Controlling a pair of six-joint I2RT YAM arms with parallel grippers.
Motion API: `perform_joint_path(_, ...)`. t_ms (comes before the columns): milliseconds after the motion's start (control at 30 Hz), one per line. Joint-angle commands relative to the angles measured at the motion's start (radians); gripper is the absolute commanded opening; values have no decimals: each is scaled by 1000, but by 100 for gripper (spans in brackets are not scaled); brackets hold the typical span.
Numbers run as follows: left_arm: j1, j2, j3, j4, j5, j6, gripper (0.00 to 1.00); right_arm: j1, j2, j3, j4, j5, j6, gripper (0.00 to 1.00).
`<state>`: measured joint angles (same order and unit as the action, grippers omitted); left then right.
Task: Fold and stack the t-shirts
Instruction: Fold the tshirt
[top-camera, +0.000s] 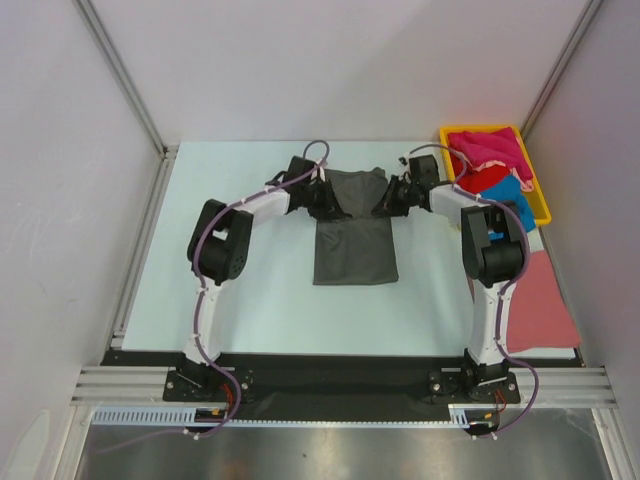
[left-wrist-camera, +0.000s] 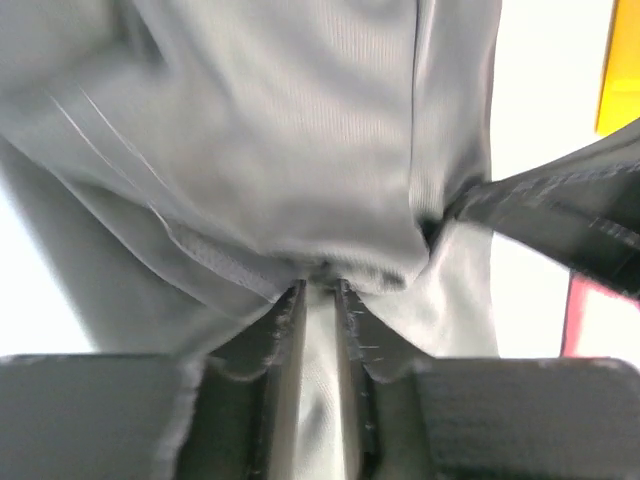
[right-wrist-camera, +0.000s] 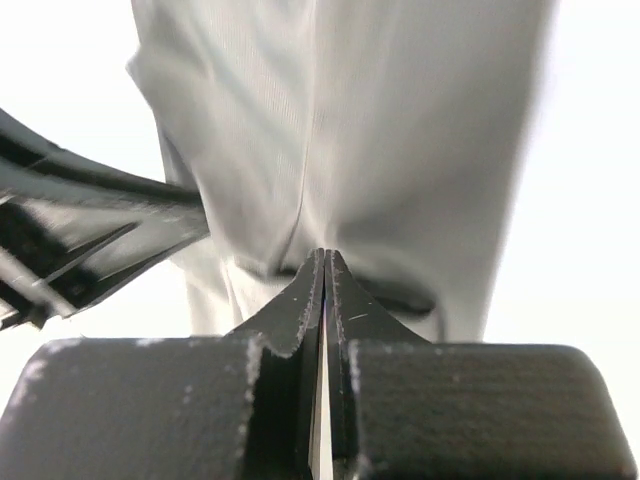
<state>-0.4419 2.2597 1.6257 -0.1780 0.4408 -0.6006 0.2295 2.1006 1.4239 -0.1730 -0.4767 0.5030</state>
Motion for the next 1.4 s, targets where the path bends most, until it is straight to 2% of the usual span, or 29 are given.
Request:
perform_joint_path(0,19,-15,144,-104,-22,94,27,-38,33,122,-84,23,-46,1)
perform_joint_path(100,14,-103,108,-120,-17,110,38,-44,3,182,-163,-11,-76,1)
perform_joint_path(233,14,-264,-103,-51,5,84,42,-33,-82,139,-187,-66,-84,1)
perform_joint_path(267,14,-305,-189,-4,16,58,41,-29,-96,101,-184,-104,-84,1)
perform_joint_path(333,14,-324,-254,34,61,39,32,-19,-120,58,-157,-141,-81,1)
perform_joint_path(433,15,-325,-349,121,101,2,27,-27,-125,-35,-79,-189,-47,1)
perform_joint_path(567,20,-235,-294,127,108,11,26,-61,-77,-72,-17,-198,-37,1)
perform_joint_path(767,72,-97,-190,97,78,36,24,-108,68,-8,13,-214,-60,1)
perform_joint_path(900,118,-8,-98,8,68,61,21,-127,140,68,-46,-194,-90,1)
perform_joint_path(967,132,-43,-115,6,52,71,21,-139,142,107,-97,-154,-107,1)
perform_joint_path(1033,134,-78,-124,-17,26,91,27,-147,127,128,-152,-100,-135,2)
perform_joint_path(1100,132,-138,-130,-69,19,122,33,-156,119,190,-276,-24,-179,6)
perform_joint_path(1133,132,-167,-151,-83,24,128,37,-156,98,213,-320,4,-199,9)
perform_joint_path(1167,132,-231,-170,-87,32,136,42,-154,76,234,-388,65,-214,21)
perform_joint_path(1200,131,-277,-194,-78,44,139,51,-150,56,237,-420,91,-224,25)
perform_joint_path(1233,129,-316,-246,-69,70,139,55,-150,35,237,-450,110,-224,26)
perform_joint_path(1333,114,-439,-308,-106,72,148,63,-125,-101,146,-487,104,-199,33)
perform_joint_path(1367,108,-463,-328,-123,94,144,64,-119,-175,68,-488,92,-195,36)
